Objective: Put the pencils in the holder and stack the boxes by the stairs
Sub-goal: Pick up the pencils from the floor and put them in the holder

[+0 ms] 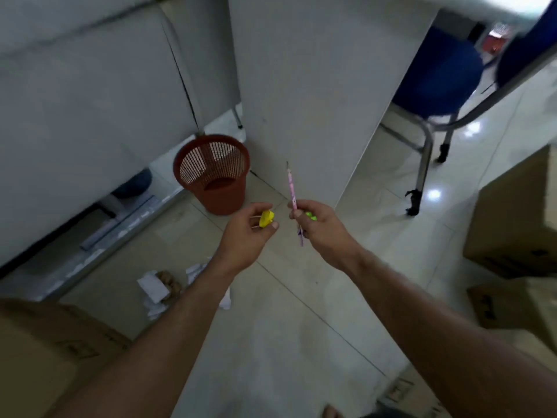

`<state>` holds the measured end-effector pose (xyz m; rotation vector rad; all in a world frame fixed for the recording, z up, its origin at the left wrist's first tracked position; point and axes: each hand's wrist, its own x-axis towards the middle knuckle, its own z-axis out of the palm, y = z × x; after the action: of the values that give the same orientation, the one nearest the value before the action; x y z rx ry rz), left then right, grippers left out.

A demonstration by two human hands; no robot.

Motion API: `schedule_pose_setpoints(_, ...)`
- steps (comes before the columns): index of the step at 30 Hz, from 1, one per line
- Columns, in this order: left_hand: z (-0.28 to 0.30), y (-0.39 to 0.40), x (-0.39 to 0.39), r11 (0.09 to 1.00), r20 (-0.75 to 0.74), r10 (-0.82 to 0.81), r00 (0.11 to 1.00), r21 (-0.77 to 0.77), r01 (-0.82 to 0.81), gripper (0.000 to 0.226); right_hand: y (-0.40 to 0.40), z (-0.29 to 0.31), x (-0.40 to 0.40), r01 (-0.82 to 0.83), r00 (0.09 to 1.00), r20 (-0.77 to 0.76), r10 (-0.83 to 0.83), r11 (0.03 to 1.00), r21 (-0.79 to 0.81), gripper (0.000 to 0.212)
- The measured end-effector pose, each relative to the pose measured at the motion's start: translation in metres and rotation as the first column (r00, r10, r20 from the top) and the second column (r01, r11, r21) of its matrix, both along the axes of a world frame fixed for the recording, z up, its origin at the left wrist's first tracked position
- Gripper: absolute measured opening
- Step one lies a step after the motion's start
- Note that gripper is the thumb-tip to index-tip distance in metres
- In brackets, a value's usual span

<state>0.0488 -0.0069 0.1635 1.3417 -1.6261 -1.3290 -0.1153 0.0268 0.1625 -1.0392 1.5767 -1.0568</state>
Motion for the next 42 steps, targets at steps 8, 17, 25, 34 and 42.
schedule_pose_setpoints(8, 0.268, -0.012, -0.001, 0.987, 0.066, -0.066, 0.996, -0.145, 0.075, 0.030, -0.008, 0.273, -0.008, 0.046, 0.999, -0.013, -0.046, 0.998, -0.031, 0.010)
schedule_pose_setpoints(17, 0.461, -0.055, -0.033, 0.973, 0.015, -0.164, 0.986, -0.161, 0.164, 0.030, -0.037, 0.483, -0.059, 0.140, 0.956, -0.239, -0.168, 0.982, -0.131, 0.020)
schedule_pose_setpoints(25, 0.524, -0.110, -0.093, 0.960, 0.044, -0.180, 0.983, -0.208, 0.185, 0.030, -0.097, 0.550, -0.135, 0.121, 0.897, -0.382, -0.222, 0.955, -0.271, 0.008)
schedule_pose_setpoints(34, 0.510, -0.187, -0.171, 0.950, 0.237, -0.091, 0.967, -0.272, 0.156, 0.029, -0.182, 0.513, -0.217, -0.051, 0.840, -0.541, -0.027, 0.990, -0.129, 0.010)
schedule_pose_setpoints(42, 0.475, -0.218, -0.209, 0.981, 0.280, -0.086, 0.956, -0.146, 0.131, 0.030, -0.208, 0.457, -0.241, -0.269, 0.741, -0.631, 0.231, 0.962, 0.037, 0.010)
